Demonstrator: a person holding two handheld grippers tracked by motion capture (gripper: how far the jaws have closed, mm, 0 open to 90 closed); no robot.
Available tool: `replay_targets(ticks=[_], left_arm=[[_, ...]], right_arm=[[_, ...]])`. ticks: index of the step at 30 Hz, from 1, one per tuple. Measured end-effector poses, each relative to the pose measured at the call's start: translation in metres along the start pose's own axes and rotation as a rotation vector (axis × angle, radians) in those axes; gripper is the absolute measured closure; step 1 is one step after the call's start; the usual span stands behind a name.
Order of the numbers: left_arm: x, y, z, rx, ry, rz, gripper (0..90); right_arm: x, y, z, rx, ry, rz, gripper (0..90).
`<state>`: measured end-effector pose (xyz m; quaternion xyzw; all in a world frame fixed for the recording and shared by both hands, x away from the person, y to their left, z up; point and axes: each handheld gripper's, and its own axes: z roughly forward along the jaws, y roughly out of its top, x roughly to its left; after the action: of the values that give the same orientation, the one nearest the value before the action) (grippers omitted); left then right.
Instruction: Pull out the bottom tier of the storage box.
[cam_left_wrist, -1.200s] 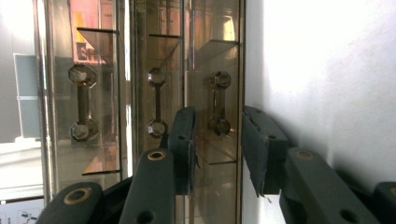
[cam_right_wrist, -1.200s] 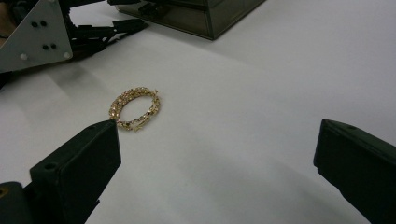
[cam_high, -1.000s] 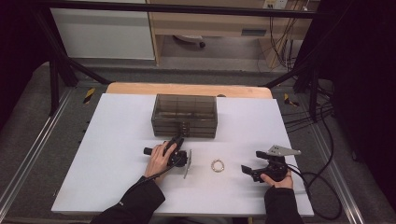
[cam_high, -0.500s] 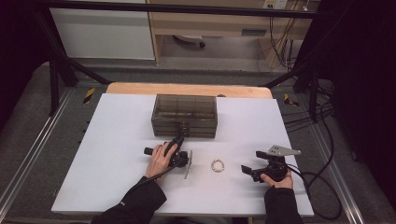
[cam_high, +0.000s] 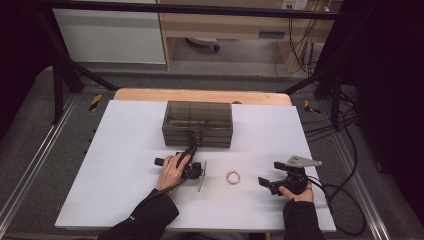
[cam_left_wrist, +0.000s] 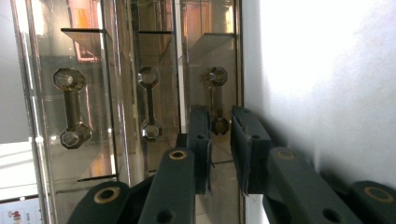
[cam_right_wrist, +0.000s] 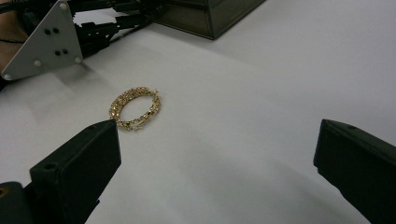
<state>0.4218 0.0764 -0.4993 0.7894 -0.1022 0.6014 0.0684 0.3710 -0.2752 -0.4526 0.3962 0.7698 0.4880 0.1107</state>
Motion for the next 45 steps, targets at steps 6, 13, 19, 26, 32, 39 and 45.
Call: replay_targets(ticks=[6, 13, 19, 26, 32, 39, 45], left_arm=[[0.0, 0.0, 0.0, 0.0, 0.002, 0.003, 79.6], [-0.0001, 0.0, -0.0003, 0.001, 0.006, 0.009, 80.5], [-0.0005, -0.0004, -0.0006, -0.005, 0.017, 0.017, 80.8], [-0.0009, -0.0011, -0.0013, -0.012, 0.021, 0.015, 80.9], [-0.0014, -0.0011, -0.0033, -0.009, 0.009, 0.013, 80.9], [-0.0019, -0.0011, -0.0063, -0.016, 0.006, 0.021, 80.8], [-0.0026, -0.0012, -0.0088, -0.021, -0.005, 0.012, 80.7]], right_arm=[[-0.0001, 0.0, 0.0002, 0.001, 0.0, 0.0, 1.1], [0.0, 0.0, 0.0001, 0.0, -0.001, -0.001, 1.1], [-0.0002, 0.0, 0.0, 0.001, -0.002, -0.003, 1.0], [-0.0003, 0.0001, -0.0001, 0.0, -0.003, -0.004, 1.0], [-0.0002, 0.0, -0.0001, 0.001, -0.004, -0.004, 1.0], [-0.0001, 0.0001, -0.0003, 0.001, -0.004, -0.004, 1.0], [-0.0002, 0.0001, -0.0003, 0.001, -0.004, -0.004, 1.0]])
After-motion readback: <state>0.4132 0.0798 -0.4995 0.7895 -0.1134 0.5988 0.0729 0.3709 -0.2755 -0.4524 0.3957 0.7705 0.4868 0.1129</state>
